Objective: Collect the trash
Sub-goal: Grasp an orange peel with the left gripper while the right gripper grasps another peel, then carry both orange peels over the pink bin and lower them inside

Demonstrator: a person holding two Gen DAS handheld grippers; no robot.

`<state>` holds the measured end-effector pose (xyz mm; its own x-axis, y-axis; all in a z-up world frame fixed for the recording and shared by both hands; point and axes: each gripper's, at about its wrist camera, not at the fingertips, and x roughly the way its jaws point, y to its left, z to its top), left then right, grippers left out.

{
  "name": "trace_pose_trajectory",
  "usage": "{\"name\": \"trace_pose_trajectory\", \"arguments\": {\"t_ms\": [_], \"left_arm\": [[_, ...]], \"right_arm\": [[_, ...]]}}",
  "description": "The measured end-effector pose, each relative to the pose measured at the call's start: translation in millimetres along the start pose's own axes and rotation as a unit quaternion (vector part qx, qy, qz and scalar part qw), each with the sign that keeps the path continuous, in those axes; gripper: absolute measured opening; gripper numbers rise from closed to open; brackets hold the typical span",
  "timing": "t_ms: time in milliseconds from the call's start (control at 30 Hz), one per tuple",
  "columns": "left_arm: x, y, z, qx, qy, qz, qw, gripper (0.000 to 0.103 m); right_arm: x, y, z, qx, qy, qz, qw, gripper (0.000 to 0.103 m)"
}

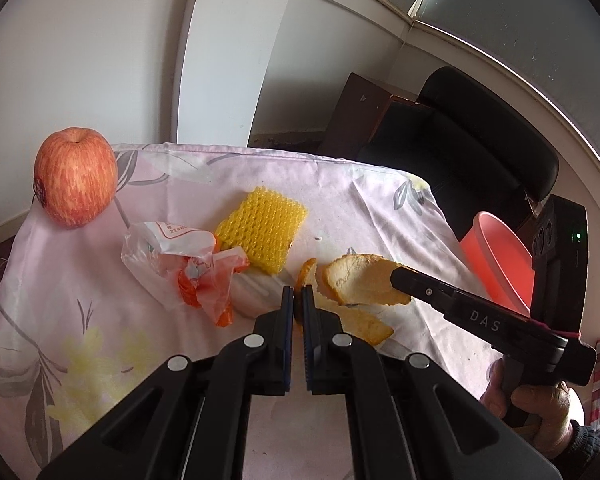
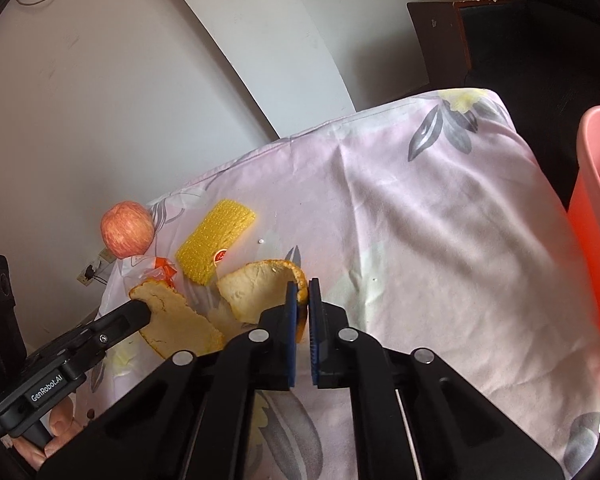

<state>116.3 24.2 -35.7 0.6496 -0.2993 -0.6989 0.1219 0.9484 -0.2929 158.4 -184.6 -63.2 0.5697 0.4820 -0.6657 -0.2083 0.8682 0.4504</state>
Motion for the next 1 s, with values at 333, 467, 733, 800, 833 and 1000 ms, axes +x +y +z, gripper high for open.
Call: {"name": "trace_pose_trajectory", "arguments": {"t_ms": [333,467,733,800,833,1000], "left_arm": [[-17.2,-24.1,9.5,0.014,-0.021,-0.018,0.9995,0.003],[-19.8,-38.6,13.5,0.028,-0.025,-0.023,0.9990,0.003],[-21.5,-80.4,18.3,0.066,-0.026,-0.038,0.9968,0.003],[-22.3,-92.3,19.2,0.076,-0.027,-0.042,0.9959,0.003],[-22.7,-98.3,19.9,0.081,-0.028,-0.044,0.9954,0.003],[-23.7,-124.2,23.9,0.102,-0.030,-0.052,0.9930,0.003]], "right_arm": [[-52.3,0.1,-2.6,-0.011,-0.047,-0.009,0.999,0.006],[-74.5,-3.5,-5.4,-0.015,-0.063,-0.021,0.998,0.006],[-116.0,-23.4,-9.3,-0.013,-0.100,-0.051,0.994,0.006],[-124.7,-29.5,-10.0,-0.009,-0.108,-0.056,0.992,0.006],[-128.9,-32.5,-10.3,-0.008,-0.113,-0.059,0.992,0.006],[-147.5,-47.3,-11.0,0.002,-0.136,-0.070,0.988,0.006]]}}
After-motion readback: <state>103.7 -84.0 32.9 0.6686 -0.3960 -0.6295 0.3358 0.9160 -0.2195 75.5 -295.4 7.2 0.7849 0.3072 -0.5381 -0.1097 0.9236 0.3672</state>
